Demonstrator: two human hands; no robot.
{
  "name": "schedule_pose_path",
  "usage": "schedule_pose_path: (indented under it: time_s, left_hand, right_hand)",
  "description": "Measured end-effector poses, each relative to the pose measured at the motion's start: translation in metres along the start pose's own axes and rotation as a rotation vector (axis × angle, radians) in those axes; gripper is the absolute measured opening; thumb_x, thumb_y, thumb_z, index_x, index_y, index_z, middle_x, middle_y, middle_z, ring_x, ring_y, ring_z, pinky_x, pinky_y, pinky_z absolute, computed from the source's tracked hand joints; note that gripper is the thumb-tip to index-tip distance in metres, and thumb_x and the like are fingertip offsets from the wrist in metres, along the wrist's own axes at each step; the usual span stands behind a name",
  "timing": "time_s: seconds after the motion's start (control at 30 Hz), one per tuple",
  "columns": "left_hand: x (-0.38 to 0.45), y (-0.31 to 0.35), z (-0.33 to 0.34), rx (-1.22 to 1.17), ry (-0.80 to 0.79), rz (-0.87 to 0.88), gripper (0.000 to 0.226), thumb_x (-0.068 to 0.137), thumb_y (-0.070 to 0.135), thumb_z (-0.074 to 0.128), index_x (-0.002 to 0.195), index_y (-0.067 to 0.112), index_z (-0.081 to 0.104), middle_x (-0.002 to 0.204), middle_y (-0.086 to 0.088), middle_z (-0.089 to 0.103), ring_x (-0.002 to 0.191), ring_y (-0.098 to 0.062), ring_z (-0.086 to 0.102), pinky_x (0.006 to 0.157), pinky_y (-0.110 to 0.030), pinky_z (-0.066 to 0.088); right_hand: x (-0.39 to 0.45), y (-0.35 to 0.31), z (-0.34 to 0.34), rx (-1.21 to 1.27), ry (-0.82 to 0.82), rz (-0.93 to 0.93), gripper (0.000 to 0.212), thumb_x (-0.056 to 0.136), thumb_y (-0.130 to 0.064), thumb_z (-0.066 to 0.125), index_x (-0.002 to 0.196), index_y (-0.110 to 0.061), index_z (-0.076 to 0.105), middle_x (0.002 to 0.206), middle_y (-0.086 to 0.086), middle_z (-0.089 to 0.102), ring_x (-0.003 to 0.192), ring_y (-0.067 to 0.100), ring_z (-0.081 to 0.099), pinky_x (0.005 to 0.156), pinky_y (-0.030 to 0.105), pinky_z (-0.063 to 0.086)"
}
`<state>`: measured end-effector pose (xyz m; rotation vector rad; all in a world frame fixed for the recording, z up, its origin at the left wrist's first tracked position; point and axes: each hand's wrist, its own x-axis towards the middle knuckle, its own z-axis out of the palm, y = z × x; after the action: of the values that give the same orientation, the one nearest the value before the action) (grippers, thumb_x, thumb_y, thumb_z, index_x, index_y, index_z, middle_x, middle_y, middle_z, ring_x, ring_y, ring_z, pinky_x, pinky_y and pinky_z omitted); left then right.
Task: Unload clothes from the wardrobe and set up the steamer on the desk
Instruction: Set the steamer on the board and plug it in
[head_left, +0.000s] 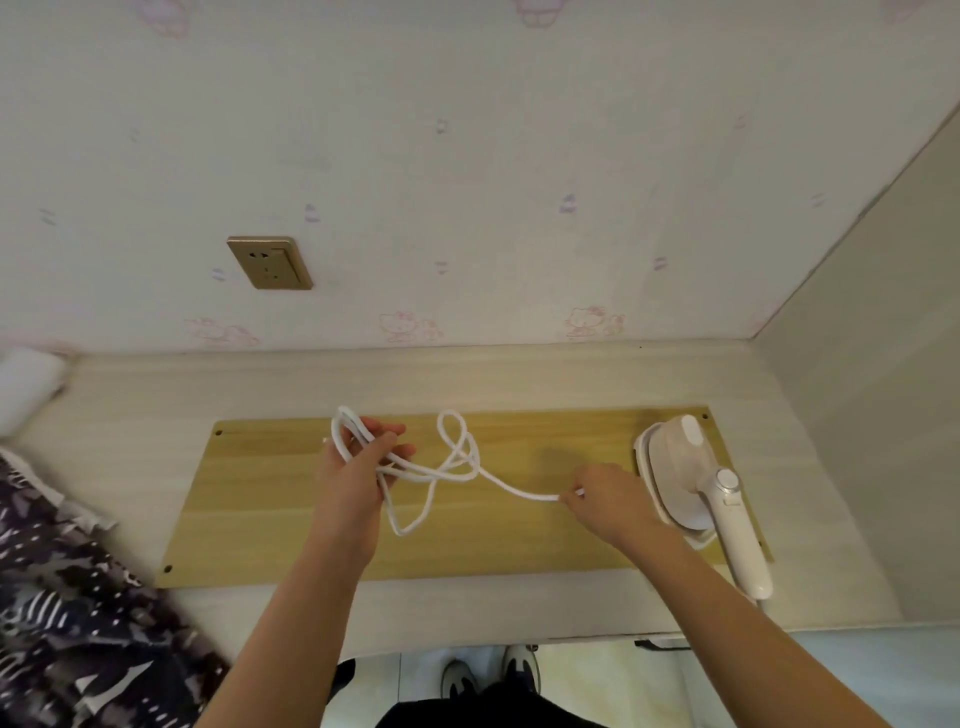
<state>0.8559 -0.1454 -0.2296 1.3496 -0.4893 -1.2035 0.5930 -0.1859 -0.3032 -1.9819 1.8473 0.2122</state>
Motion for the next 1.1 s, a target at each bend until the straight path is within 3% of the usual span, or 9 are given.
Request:
schedule_pose_path:
  time_s: [0.1,0.17,0.33,0.4,0.5,0.67,0.8,0.93,1.1]
  left_hand:
    - [-0.006,-0.005,0.014,-0.016,-0.019,-0.006,0.013,0.09,-0.004,0.054,0.088,0.008,0.058,0.085,-0.004,0.071,0.072,-0.02,0.066,0.068,-0.032,0.052]
    - [-0.008,-0.006,0.022,-0.04,-0.018,-0.013,0.016,0.09,-0.004,0.054,0.085,0.01,0.059,0.085,-0.004,0.071,0.072,-0.021,0.066,0.069,-0.032,0.051]
    - [-0.008,0.001,0.03,-0.101,-0.004,0.001,0.02,0.09,-0.004,0.054,0.081,0.013,0.059,0.083,-0.007,0.069,0.071,-0.021,0.065,0.066,-0.031,0.051]
    - [-0.006,0.004,0.029,-0.142,-0.007,0.005,0.017,0.09,-0.003,0.053,0.084,0.012,0.057,0.082,-0.007,0.069,0.072,-0.02,0.065,0.064,-0.029,0.052]
    - [-0.003,0.009,0.027,-0.197,0.016,0.014,0.015,0.091,-0.003,0.053,0.087,0.011,0.055,0.084,-0.01,0.068,0.072,-0.02,0.067,0.064,-0.027,0.055]
    - [0.001,0.015,0.029,-0.225,0.071,0.037,0.015,0.092,-0.002,0.053,0.087,0.012,0.054,0.084,-0.008,0.068,0.073,-0.019,0.068,0.067,-0.028,0.056]
    - [0.007,0.023,0.027,-0.206,0.104,0.047,0.013,0.091,-0.002,0.054,0.09,0.011,0.056,0.084,-0.005,0.07,0.072,-0.017,0.068,0.068,-0.028,0.055]
    - [0.02,0.038,0.008,-0.236,0.186,0.066,0.015,0.092,-0.002,0.052,0.088,0.012,0.056,0.084,-0.004,0.068,0.072,-0.016,0.068,0.072,-0.029,0.054]
    - [0.034,0.061,-0.026,-0.246,0.201,0.133,0.014,0.092,-0.003,0.051,0.097,0.01,0.053,0.086,-0.006,0.064,0.067,-0.018,0.067,0.076,-0.036,0.057]
  right_hand:
    - [0.004,-0.027,0.001,0.124,-0.172,-0.2,0.025,0.088,-0.024,0.048,0.069,-0.011,0.059,0.075,0.009,0.063,0.078,0.03,0.062,0.066,0.036,0.046]
    - [0.004,-0.046,-0.001,0.246,-0.288,-0.323,0.023,0.089,-0.024,0.053,0.086,-0.006,0.067,0.09,0.01,0.069,0.085,0.026,0.063,0.077,0.036,0.048]
    - [0.006,-0.078,-0.01,0.697,-0.352,-0.365,0.032,0.08,-0.044,0.063,0.108,-0.027,0.065,0.107,-0.007,0.067,0.096,0.011,0.064,0.091,0.038,0.052]
    - [0.007,-0.087,-0.017,0.955,-0.386,-0.422,0.036,0.086,-0.025,0.066,0.12,-0.026,0.056,0.105,-0.008,0.066,0.098,0.009,0.062,0.086,0.027,0.053]
    - [0.008,-0.101,-0.03,1.23,-0.413,-0.372,0.029,0.091,-0.015,0.061,0.116,-0.029,0.055,0.085,-0.011,0.067,0.081,0.005,0.064,0.074,0.025,0.051]
    - [0.01,-0.122,-0.027,1.475,-0.471,-0.114,0.014,0.093,-0.018,0.058,0.102,-0.008,0.058,0.066,0.002,0.055,0.051,0.012,0.056,0.061,0.034,0.056]
    - [0.01,-0.124,-0.023,1.458,-0.529,-0.098,0.024,0.098,-0.014,0.048,0.076,-0.01,0.057,0.049,-0.006,0.04,0.041,0.008,0.039,0.046,0.022,0.04]
    - [0.016,-0.11,-0.022,1.172,-0.517,-0.088,0.024,0.098,-0.014,0.048,0.076,-0.011,0.058,0.057,-0.002,0.038,0.044,0.008,0.037,0.046,0.021,0.038]
    - [0.035,-0.092,-0.017,1.054,-0.323,0.117,0.023,0.098,-0.014,0.047,0.078,-0.009,0.057,0.057,0.002,0.037,0.045,0.012,0.034,0.045,0.023,0.034]
